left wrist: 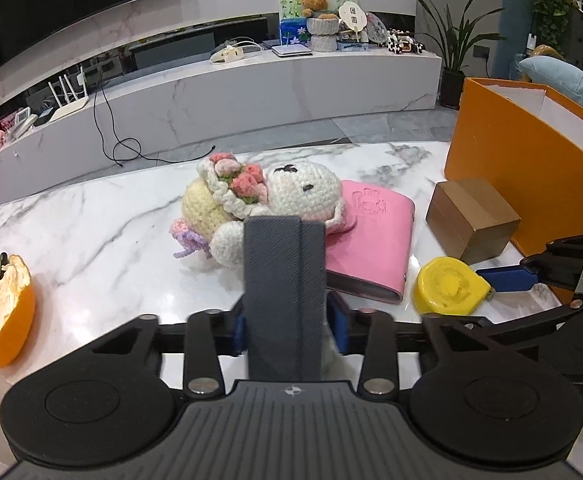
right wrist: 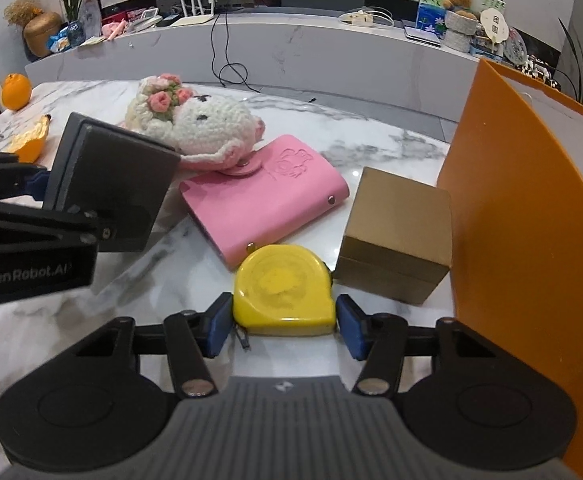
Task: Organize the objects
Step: 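Grasp the dark grey card case with the left tool while the right tool grasps the yellow tape measure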
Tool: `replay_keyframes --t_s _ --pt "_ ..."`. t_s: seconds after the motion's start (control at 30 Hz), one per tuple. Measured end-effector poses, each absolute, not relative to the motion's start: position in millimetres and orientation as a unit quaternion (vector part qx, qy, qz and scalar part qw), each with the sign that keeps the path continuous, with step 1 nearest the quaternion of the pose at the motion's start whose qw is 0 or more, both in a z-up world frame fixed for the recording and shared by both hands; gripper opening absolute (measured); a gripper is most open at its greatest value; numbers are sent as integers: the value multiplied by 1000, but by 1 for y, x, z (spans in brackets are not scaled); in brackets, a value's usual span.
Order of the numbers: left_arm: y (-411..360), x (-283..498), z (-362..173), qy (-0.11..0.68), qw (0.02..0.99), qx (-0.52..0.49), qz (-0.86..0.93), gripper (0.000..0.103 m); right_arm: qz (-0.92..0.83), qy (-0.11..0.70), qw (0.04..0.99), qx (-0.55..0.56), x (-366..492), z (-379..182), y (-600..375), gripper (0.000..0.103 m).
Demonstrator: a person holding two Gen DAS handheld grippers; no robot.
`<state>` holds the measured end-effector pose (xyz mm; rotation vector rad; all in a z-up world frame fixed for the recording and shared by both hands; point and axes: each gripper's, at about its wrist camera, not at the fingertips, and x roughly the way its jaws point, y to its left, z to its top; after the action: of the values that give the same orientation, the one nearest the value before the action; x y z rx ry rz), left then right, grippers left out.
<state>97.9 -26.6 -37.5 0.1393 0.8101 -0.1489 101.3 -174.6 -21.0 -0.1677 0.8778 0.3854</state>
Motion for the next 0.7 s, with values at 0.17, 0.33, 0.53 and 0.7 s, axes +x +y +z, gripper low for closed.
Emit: replay_keyframes --t_s 0.17,0.33,0.53,0.7 --pt "-25 97 -36 400 912 59 -74 39 189 428 881 -76 100 -19 -177 57" --pt "-24 94 -32 399 913 50 -70 39 191 426 881 -72 97 -14 -179 57" --pt "-23 90 -24 395 915 46 -69 39 206 424 879 -72 92 -6 -179 57" --pt "-28 86 -19 393 915 52 -69 39 215 422 878 -70 86 1 -180 57"
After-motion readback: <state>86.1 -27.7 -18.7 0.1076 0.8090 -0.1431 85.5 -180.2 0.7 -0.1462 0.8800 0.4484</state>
